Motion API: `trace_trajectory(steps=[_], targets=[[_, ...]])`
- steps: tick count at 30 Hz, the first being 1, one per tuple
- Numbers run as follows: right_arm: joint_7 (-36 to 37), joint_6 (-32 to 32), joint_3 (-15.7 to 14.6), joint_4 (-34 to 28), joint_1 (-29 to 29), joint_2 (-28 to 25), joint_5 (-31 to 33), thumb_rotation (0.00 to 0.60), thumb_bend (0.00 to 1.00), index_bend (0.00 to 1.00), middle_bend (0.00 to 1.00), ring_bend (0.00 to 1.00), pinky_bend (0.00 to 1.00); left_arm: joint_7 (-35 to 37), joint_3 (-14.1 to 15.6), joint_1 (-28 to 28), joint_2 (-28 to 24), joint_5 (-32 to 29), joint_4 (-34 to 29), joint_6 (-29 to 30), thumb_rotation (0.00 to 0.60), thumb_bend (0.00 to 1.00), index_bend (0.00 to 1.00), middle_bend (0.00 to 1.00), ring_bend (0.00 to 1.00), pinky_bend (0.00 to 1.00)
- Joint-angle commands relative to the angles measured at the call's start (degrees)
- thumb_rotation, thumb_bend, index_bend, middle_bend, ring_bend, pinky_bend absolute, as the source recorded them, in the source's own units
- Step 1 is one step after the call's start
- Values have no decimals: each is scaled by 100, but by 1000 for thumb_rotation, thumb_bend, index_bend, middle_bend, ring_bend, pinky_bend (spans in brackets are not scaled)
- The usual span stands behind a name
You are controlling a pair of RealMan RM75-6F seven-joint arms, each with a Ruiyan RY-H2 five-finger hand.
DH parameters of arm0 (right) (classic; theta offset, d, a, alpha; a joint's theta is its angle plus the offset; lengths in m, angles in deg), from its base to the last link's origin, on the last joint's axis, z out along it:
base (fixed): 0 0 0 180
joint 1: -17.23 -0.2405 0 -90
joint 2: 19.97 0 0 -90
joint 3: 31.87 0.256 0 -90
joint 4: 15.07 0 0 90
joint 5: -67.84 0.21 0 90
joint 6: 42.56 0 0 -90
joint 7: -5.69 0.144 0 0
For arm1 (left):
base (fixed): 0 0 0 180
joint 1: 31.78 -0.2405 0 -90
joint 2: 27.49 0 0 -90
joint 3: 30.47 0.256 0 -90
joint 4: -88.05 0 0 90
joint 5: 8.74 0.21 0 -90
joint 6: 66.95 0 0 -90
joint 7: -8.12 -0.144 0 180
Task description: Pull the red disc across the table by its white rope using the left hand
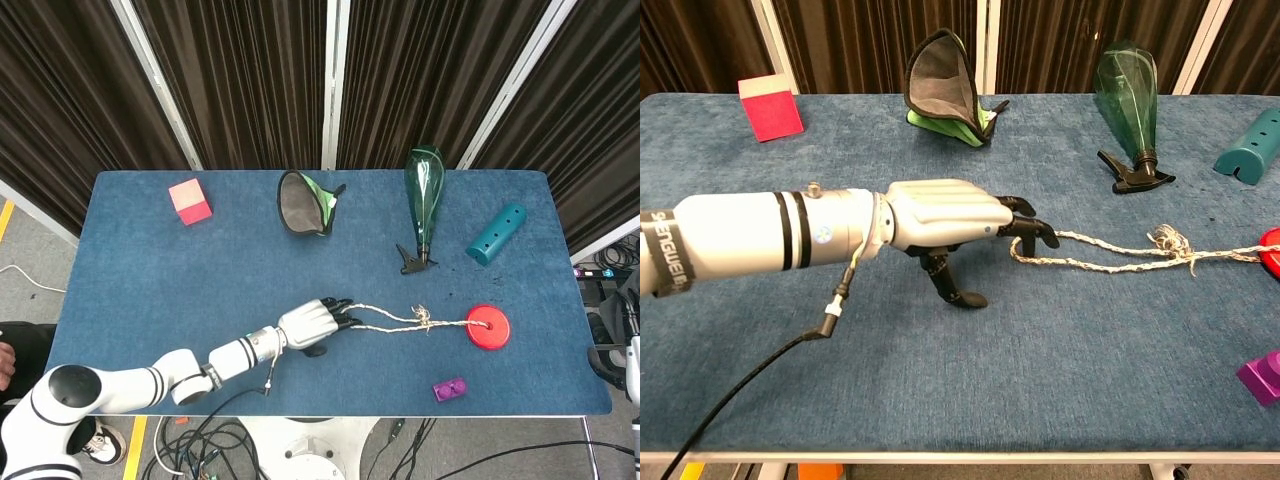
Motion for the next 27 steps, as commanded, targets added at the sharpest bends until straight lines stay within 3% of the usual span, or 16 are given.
trace_trajectory(steps=[1, 8, 17, 21, 23, 25, 27], targets=[[-17, 5, 6, -8, -2, 3, 12, 600, 213, 0, 0, 0, 0, -141, 26, -32, -149, -85, -156, 13, 600, 236, 117, 700, 162, 197], [-109, 40, 8, -66, -21, 16, 25, 600, 213, 0, 0, 0, 0, -338, 70, -147, -430, -238, -500, 148, 600, 236, 117, 856, 305, 197], [-226, 65, 4, -149, -36, 15, 35, 600, 215, 0, 0, 0, 0, -650, 137, -321, -644, -391, -789, 354, 600, 254, 153, 945, 473, 203], [-241, 84, 7, -159, -48, 20, 40, 600, 215, 0, 0, 0, 0, -992, 100, -491, -701, -485, -845, 643, 600, 323, 385, 989, 581, 282], [-240, 91, 7, -159, -54, 21, 36, 600, 215, 0, 0, 0, 0, -1188, 78, -621, -780, -594, -943, 797, 600, 321, 601, 1000, 650, 377], [-244, 101, 4, -159, -59, 24, 33, 600, 214, 0, 0, 0, 0, -1341, 65, -741, -893, -679, -1049, 940, 600, 323, 713, 1000, 675, 451], [-249, 113, -2, -158, -65, 29, 28, 600, 215, 0, 0, 0, 0, -1565, 74, -886, -1078, -766, -1178, 1098, 600, 326, 759, 1000, 699, 519]])
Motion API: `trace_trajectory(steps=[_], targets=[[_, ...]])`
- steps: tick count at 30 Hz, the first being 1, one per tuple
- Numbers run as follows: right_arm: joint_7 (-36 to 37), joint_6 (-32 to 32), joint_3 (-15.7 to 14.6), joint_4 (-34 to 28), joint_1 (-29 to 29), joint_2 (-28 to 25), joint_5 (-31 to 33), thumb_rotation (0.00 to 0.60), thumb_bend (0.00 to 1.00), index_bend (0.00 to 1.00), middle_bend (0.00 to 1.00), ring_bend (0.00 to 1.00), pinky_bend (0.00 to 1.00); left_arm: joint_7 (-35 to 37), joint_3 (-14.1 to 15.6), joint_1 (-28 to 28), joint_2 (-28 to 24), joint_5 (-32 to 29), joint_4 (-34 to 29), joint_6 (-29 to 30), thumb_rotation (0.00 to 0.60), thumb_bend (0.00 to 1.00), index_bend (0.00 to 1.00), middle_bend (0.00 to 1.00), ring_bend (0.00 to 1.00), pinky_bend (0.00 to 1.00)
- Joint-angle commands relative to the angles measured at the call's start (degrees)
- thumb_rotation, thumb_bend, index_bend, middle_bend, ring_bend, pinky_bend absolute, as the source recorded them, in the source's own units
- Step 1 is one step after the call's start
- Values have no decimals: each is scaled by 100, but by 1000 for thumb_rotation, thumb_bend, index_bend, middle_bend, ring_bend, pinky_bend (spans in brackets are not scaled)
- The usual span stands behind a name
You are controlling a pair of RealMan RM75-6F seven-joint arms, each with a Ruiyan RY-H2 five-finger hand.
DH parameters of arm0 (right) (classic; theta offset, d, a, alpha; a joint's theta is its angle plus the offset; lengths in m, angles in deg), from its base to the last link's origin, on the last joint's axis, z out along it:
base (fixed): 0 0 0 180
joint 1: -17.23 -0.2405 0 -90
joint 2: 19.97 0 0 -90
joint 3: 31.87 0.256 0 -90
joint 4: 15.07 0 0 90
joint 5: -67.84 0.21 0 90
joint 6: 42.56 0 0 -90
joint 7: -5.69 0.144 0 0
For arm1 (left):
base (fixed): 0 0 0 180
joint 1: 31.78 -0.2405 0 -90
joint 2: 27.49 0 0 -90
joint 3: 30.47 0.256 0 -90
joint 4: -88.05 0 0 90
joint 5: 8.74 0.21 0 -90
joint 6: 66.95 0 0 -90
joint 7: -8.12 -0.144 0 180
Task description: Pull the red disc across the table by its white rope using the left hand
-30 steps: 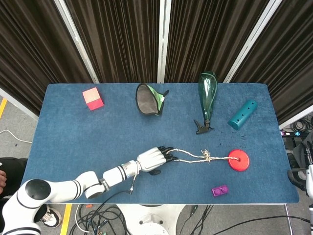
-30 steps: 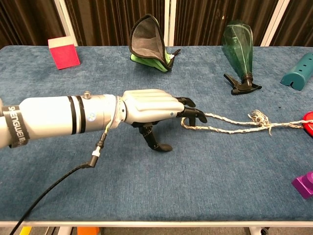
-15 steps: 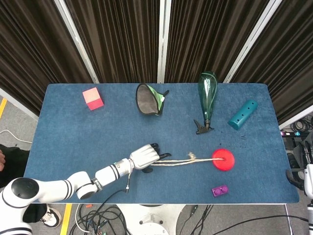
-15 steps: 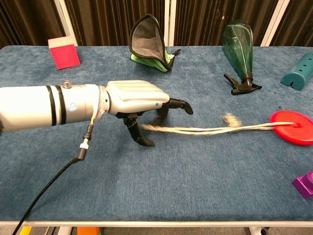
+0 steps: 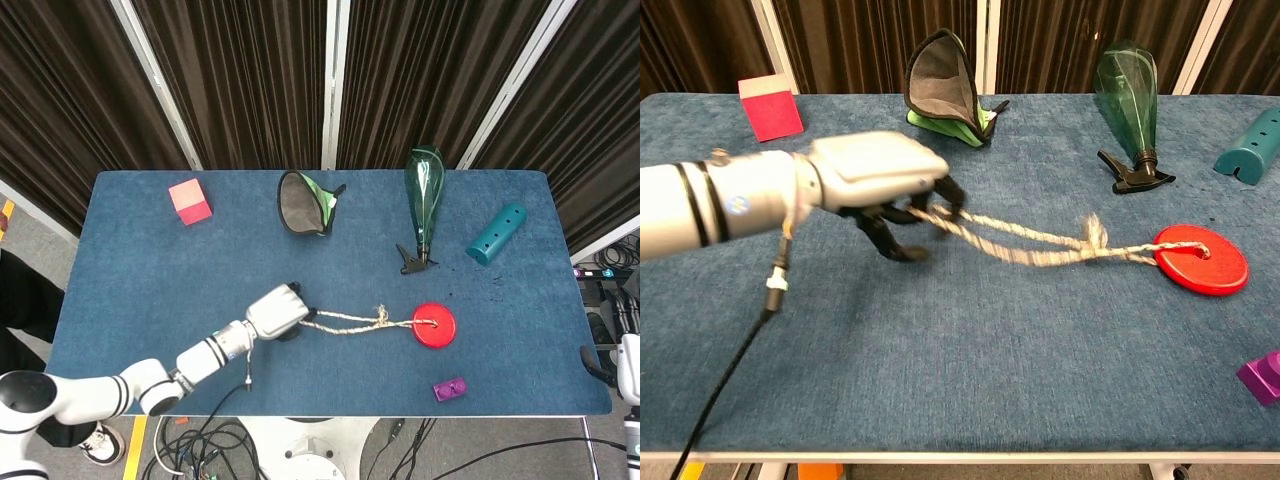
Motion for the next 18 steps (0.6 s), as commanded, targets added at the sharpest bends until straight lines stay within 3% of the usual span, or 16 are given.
trace_trajectory(steps=[1, 9, 14, 18], targets=[[-6, 9, -6, 0, -4, 6, -4, 600, 215, 0, 0, 0, 0, -336, 0, -251, -306, -166, -229, 254, 600, 327, 763, 1000, 715, 547], [-45, 20, -2, -25, -24, 7, -11, 600, 215, 0, 0, 0, 0, -765, 163, -1219, -1572, -778, -709, 1066, 600, 329, 780, 1000, 754, 604], [-82, 48, -12, -52, -48, 17, -28, 600, 215, 0, 0, 0, 0, -1189, 256, -1879, -2261, -1352, -458, 1538, 600, 330, 784, 1000, 758, 613], [-106, 35, -35, -77, -58, 30, -88, 600, 215, 0, 0, 0, 0, -1090, 231, -2321, -2733, -1889, -472, 1672, 600, 332, 789, 1000, 764, 613]])
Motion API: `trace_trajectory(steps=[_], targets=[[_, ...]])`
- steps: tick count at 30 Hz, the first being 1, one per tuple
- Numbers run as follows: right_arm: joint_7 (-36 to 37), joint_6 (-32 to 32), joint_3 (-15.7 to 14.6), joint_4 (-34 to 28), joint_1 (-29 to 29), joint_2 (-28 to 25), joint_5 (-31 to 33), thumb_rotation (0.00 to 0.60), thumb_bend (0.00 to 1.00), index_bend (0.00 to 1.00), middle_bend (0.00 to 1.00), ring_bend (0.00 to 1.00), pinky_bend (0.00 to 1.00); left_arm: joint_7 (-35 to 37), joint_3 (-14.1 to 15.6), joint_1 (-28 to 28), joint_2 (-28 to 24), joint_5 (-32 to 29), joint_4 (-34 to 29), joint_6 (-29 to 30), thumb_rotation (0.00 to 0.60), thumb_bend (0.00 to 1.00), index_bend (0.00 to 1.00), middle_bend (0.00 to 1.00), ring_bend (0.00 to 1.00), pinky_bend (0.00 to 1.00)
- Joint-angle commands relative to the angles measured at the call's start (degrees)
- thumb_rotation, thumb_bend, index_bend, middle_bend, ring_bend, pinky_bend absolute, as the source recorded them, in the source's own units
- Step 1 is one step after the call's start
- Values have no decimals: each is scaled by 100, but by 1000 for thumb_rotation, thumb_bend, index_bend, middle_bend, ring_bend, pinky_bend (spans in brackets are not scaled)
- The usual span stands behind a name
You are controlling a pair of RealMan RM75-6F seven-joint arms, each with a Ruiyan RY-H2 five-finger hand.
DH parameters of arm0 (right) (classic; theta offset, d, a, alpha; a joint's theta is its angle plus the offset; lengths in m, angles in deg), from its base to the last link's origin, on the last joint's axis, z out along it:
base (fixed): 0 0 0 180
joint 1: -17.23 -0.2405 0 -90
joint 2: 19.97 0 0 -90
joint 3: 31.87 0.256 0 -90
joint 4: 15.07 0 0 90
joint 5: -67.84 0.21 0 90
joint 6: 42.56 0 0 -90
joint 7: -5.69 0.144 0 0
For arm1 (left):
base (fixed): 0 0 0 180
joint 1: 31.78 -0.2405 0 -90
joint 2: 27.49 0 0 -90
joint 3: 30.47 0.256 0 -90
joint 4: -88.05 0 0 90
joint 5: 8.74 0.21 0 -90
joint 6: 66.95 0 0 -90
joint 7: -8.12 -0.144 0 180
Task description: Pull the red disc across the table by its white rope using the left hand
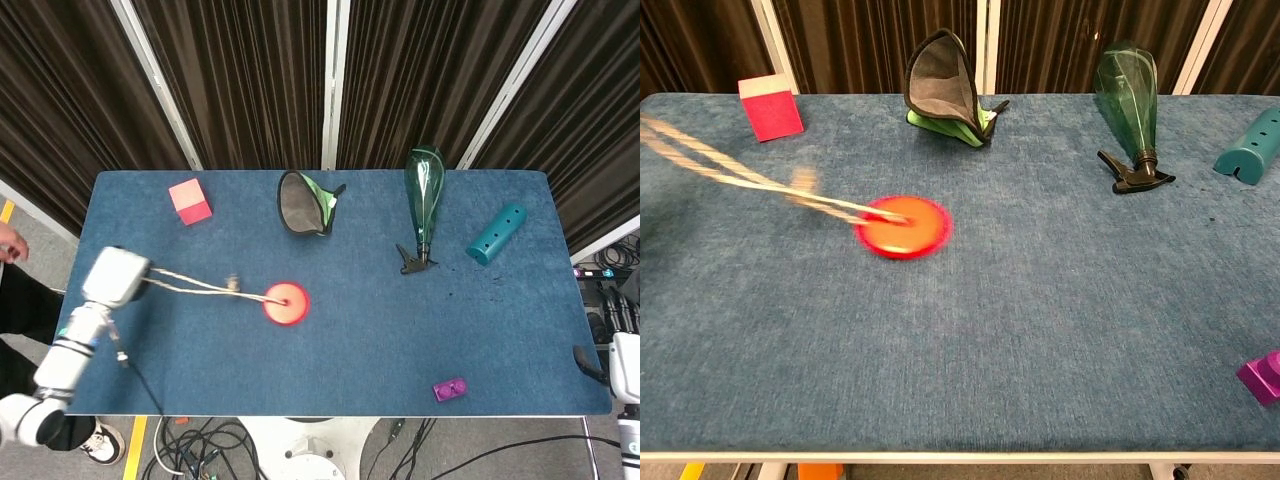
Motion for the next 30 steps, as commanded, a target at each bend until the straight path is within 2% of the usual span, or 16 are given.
trace_trajectory(steps=[1, 8, 12, 19, 22, 24, 25, 27, 29, 30], targets=[[-26, 5, -15, -11, -11, 16, -22, 600, 215, 0, 0, 0, 0, 13, 27, -436, -483, -471, 27, 232, 600, 333, 790, 1000, 766, 613], [-134, 39, -41, -69, -55, 51, -67, 600, 215, 0, 0, 0, 0, 251, -19, -812, -843, -584, -19, 410, 600, 335, 790, 1000, 765, 613], [-167, 50, -37, -95, -65, 52, -50, 600, 214, 0, 0, 0, 0, 271, -90, -761, -771, -383, -69, 404, 600, 335, 790, 1000, 765, 613], [-216, 45, -37, -153, -73, 37, -45, 600, 214, 0, 0, 0, 0, 781, -537, -210, -14, 342, 59, 427, 600, 334, 790, 1000, 765, 619], [-202, 40, -33, -159, -68, 23, -30, 600, 215, 0, 0, 0, 0, 954, -649, 54, 500, 671, 444, 443, 600, 333, 790, 1000, 765, 622], [-173, 33, -37, -153, -55, 13, -22, 600, 214, 0, 0, 0, 0, 1080, -657, 217, 741, 702, 696, 193, 600, 319, 775, 989, 740, 613], [-152, 27, -40, -141, -45, 7, -17, 600, 214, 0, 0, 0, 0, 1143, -575, 300, 747, 741, 763, -63, 600, 279, 707, 940, 674, 582], [-116, 28, -41, -112, -33, -2, -1, 600, 214, 0, 0, 0, 0, 1317, -424, 376, 652, 814, 693, -419, 600, 190, 487, 777, 516, 501], [-67, 47, -36, -69, -26, -12, 33, 600, 214, 0, 0, 0, 0, 1435, -346, 379, 542, 771, 594, -646, 600, 114, 197, 487, 341, 413], [-46, 55, -34, -52, -24, -12, 46, 600, 214, 0, 0, 0, 0, 1475, -334, 363, 494, 722, 543, -704, 600, 104, 152, 406, 296, 395]])
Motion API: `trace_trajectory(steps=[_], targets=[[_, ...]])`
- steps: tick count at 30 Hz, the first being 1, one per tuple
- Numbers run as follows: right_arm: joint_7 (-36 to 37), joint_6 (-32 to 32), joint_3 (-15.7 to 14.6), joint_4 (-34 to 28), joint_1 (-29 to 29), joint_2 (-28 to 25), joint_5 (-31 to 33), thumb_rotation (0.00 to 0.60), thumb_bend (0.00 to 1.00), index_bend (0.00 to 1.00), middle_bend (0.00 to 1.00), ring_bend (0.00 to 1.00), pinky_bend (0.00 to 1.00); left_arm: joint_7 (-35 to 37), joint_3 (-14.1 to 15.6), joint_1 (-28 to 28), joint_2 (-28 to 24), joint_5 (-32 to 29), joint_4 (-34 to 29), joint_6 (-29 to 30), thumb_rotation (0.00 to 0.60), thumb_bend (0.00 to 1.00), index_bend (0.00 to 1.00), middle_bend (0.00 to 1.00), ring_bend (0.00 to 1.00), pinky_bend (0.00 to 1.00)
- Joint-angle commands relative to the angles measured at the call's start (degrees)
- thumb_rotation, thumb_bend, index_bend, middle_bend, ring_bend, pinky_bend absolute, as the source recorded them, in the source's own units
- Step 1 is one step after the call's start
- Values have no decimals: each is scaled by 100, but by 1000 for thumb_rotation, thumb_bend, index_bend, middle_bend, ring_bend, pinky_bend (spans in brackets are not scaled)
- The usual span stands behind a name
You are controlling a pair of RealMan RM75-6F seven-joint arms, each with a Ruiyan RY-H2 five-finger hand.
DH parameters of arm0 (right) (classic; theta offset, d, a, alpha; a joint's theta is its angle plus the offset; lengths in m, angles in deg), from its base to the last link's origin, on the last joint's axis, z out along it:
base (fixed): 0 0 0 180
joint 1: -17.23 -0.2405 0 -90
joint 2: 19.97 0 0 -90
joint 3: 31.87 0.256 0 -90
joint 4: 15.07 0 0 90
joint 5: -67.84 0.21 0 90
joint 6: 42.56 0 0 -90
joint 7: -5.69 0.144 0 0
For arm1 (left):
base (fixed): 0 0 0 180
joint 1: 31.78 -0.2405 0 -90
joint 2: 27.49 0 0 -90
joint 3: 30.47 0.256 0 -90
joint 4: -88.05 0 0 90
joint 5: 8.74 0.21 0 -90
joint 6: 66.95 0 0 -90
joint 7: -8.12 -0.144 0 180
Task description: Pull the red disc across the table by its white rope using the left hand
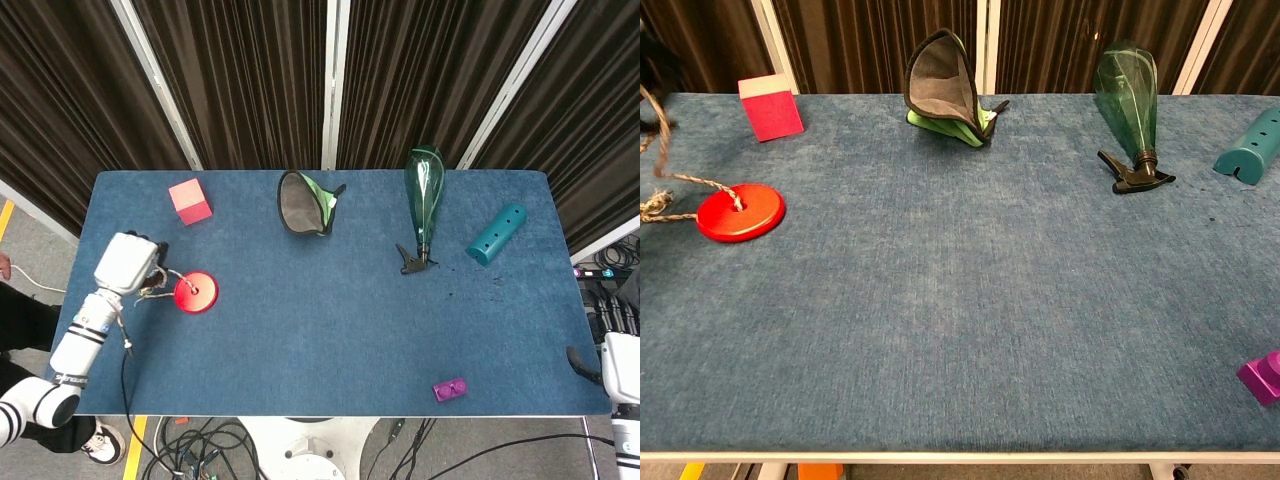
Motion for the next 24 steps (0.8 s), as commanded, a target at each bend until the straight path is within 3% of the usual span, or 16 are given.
trace_trajectory(steps=[1, 4, 6, 16, 20, 24], targets=[[56, 22, 8, 47, 6, -4, 34, 600, 214, 0, 0, 0, 0, 306, 141, 97, -175, -27, -195, -463, 600, 95, 116, 314, 237, 370], [105, 25, 8, 92, 3, 16, 23, 600, 214, 0, 0, 0, 0, 340, 149, 5, -384, -203, -404, -538, 600, 88, 84, 117, 85, 288], [111, 38, 1, 111, -4, 36, 17, 600, 214, 0, 0, 0, 0, 336, 161, -114, -541, -232, -580, -410, 600, 87, 79, 70, 45, 259], [82, 29, -23, 92, -10, 57, -35, 600, 214, 0, 0, 0, 0, 437, 333, -1041, -899, 224, -1324, 1125, 600, 111, 82, 95, 43, 244], [87, -1, -33, 47, -2, 55, -69, 600, 214, 0, 0, 0, 0, 28, 595, -1732, -681, 283, -1254, 1967, 600, 112, 85, 99, 43, 243], [83, -19, -33, 28, -2, 50, -91, 600, 214, 0, 0, 0, 0, -161, 882, -2228, -637, 353, -1115, 2354, 600, 113, 87, 99, 43, 235]])
